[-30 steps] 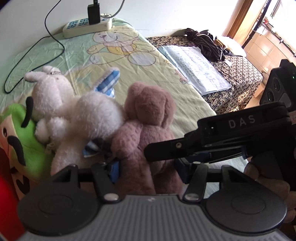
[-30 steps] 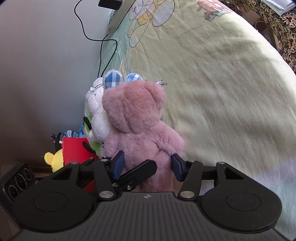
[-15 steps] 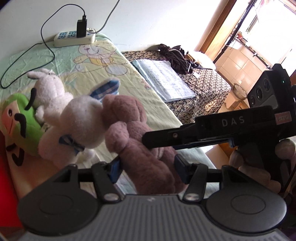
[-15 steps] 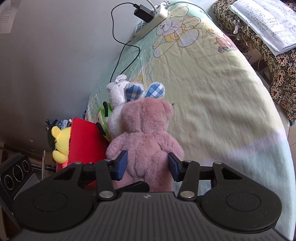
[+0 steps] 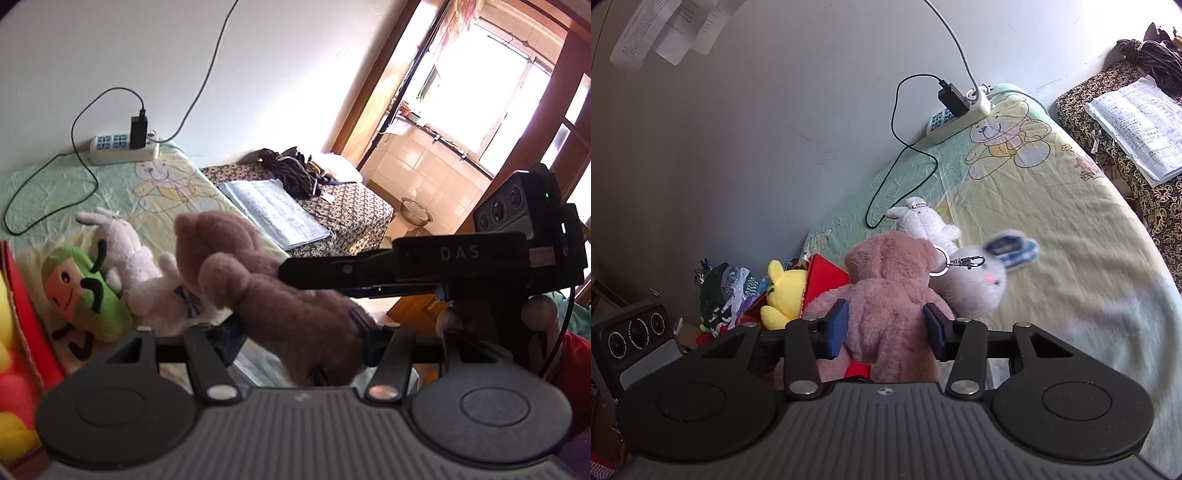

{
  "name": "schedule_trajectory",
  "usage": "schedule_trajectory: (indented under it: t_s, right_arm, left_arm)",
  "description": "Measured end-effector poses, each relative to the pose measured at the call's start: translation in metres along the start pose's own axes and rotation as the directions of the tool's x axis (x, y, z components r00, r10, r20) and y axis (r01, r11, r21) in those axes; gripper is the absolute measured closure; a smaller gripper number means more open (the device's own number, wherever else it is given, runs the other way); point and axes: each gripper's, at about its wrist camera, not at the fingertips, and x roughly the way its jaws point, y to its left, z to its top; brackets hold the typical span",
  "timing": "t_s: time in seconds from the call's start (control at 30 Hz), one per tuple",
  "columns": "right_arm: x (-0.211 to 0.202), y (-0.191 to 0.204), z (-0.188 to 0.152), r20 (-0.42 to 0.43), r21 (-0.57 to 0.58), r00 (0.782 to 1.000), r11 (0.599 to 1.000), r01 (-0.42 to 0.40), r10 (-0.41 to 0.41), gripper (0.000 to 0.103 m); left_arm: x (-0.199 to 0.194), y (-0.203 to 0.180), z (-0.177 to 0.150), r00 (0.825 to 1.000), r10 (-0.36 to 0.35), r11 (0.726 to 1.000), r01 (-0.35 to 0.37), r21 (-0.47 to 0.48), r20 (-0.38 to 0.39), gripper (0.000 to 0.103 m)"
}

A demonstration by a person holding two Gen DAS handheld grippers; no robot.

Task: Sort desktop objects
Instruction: 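Lift the teddy bear and carry it to the red box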

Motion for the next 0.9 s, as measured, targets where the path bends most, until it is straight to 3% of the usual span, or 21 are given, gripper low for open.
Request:
schedule_trajectory:
  t_s: [0.3,0.6,0.8,0.9]
  right_arm:
    - [0.041,0.085,-0.020,0.101,-0.079,0.990,0.993,-0.092,0.100,0.056]
    - [0.098,0.147,-0.035,0.068,-0.173,0.980,0.969,-0.176,0.190,0.056]
    - [0.137,0.172,-0.043,0.028,-0.228,0.976,0.952,-0.206,0.218,0.056]
    - [0.154,0.179,-0.048,0.013,-0.266,0.978,0.943,-0.198,0.209,0.056]
  left_arm:
    - [-0.094,0.048,-0.001,0.991,0.053,0.998,-0.058,0.036,0.120,0.044]
    - [-0.155,0.090,-0.013,0.969,0.171,0.984,-0.178,0.024,0.180,0.044]
    - [-0.173,0.120,-0.023,0.951,0.246,0.969,-0.248,-0.013,0.190,0.044]
    - [-0.174,0.137,-0.026,0.949,0.264,0.965,-0.261,-0.038,0.171,0.043]
